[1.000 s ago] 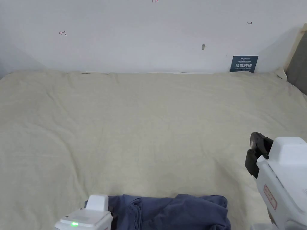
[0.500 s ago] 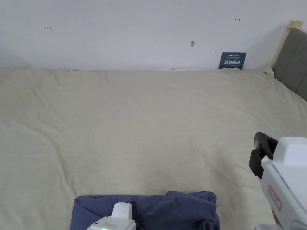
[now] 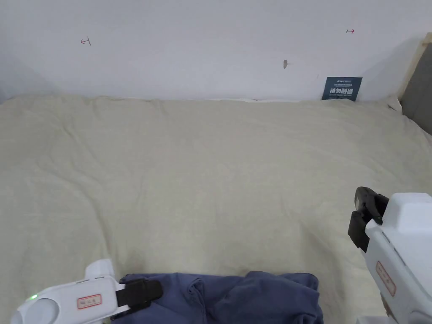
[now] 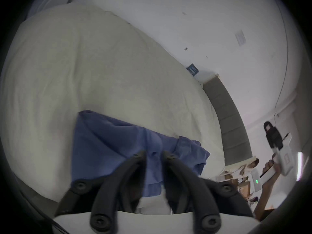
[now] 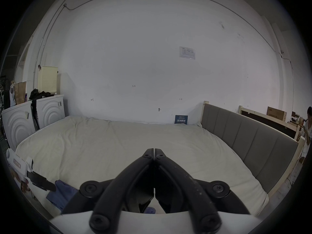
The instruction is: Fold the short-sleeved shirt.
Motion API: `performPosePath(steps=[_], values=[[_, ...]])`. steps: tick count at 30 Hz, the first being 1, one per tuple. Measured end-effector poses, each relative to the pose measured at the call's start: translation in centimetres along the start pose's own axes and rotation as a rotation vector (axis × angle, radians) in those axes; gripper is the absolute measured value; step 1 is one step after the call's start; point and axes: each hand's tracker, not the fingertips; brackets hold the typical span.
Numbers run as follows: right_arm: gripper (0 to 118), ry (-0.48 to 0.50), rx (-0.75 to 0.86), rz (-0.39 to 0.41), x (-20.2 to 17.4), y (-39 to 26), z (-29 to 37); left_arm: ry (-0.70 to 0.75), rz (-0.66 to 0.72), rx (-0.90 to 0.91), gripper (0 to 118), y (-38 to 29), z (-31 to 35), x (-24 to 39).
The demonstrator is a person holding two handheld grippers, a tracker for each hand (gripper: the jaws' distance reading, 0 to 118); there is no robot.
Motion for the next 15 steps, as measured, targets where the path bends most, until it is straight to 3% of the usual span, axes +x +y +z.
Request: performPosePath(steps=[2,3,7,11,12,15], values=[[2,0.005,-0.006,0.003,-0.4,-0.1,-0.2,0.037,-0.004,-0.014,95,0.7,0.5,-1.6],[2,0.007,-0.009,0.005,-0.5,-0.2,-0.3,0.048,-0.005,-0.024,108,0.9,0.6,-2.4],[2,0.010,-0.023,0.016,-1.1,-0.3,-0.7,0.073,0.010,-0.080,117,1.3,0.3,-4.6],[2,0.011,-0.036,0.019,-1.4,-0.3,-1.3,0.090,0.017,-0.142,115,1.6,-1.4,-7.1],[2,0.011,-0.041,0.022,-1.5,-0.3,-1.4,0.096,0.026,-0.147,109,1.6,-2.0,-7.7],[2,0.009,-0.050,0.036,-1.7,-0.5,-1.6,0.116,0.035,-0.153,64,1.4,-3.3,-8.6]])
